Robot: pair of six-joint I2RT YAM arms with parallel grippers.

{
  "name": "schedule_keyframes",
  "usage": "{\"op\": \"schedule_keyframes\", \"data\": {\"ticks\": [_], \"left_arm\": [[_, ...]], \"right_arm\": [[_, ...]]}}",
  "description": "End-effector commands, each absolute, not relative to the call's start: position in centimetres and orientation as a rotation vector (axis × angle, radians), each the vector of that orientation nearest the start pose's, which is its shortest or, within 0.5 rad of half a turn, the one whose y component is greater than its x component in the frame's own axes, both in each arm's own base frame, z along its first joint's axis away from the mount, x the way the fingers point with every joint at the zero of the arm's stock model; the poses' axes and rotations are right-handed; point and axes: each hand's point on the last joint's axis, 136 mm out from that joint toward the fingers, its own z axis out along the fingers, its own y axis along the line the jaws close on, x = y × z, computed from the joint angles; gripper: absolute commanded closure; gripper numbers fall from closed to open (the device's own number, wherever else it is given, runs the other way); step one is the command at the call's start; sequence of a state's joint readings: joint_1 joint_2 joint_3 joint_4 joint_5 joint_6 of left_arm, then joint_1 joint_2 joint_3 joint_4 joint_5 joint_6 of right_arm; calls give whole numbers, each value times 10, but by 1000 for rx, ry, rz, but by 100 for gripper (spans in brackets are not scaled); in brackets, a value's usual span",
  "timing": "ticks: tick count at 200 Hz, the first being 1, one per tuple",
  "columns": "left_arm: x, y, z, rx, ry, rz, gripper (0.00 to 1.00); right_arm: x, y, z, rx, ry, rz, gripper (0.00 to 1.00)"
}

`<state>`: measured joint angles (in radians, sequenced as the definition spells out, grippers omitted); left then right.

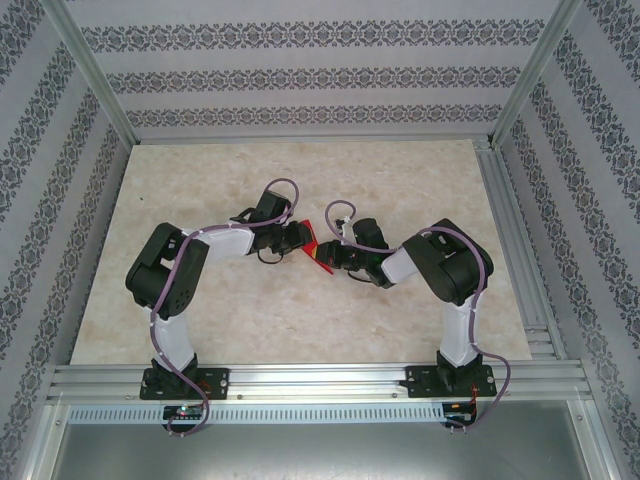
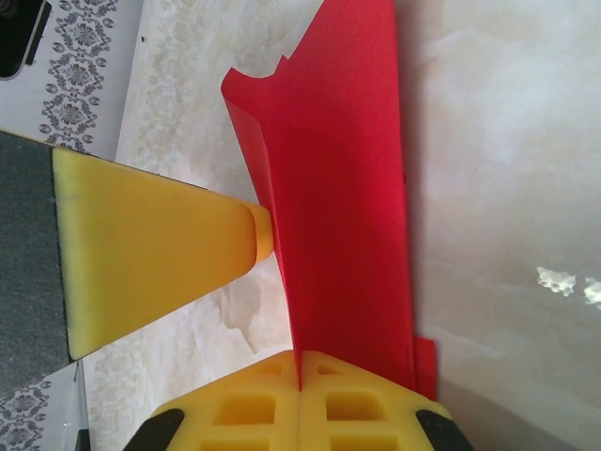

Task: Fold a paper plane with a square sheet of paper (pick it up from the middle)

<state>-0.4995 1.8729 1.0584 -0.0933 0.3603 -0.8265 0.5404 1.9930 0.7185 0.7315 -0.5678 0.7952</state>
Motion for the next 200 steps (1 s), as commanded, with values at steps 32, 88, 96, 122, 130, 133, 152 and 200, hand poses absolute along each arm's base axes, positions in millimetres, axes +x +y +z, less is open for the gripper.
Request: {"op": "schedule_keyframes", "data": {"ticks": [32, 88, 96, 122, 130, 133, 152, 200], "left_arm": [[374, -275, 45, -210, 2647, -933, 68], [374, -275, 37, -208, 2663, -917, 69], [374, -275, 36, -206, 2667, -916, 70], [374, -274, 29, -208, 2681, -900, 73], [374, -274, 28, -208, 2683, -893, 73], [374, -274, 27, -209, 2686, -889, 74], [373, -272, 21, -213, 2700, -873, 75], [369, -266, 9, -241, 2742, -825, 79]], "right_arm": [[331, 292, -11, 43, 2489, 1247, 100], [330, 288, -16, 80, 2504, 1243, 100], [330, 288, -16, 80, 2505, 1243, 100], [330, 289, -16, 76, 2504, 1246, 100], [330, 289, -16, 77, 2506, 1244, 100], [330, 289, -15, 76, 2504, 1246, 100], [329, 289, -16, 75, 2508, 1248, 100], [330, 291, -11, 70, 2504, 1258, 100]]}}
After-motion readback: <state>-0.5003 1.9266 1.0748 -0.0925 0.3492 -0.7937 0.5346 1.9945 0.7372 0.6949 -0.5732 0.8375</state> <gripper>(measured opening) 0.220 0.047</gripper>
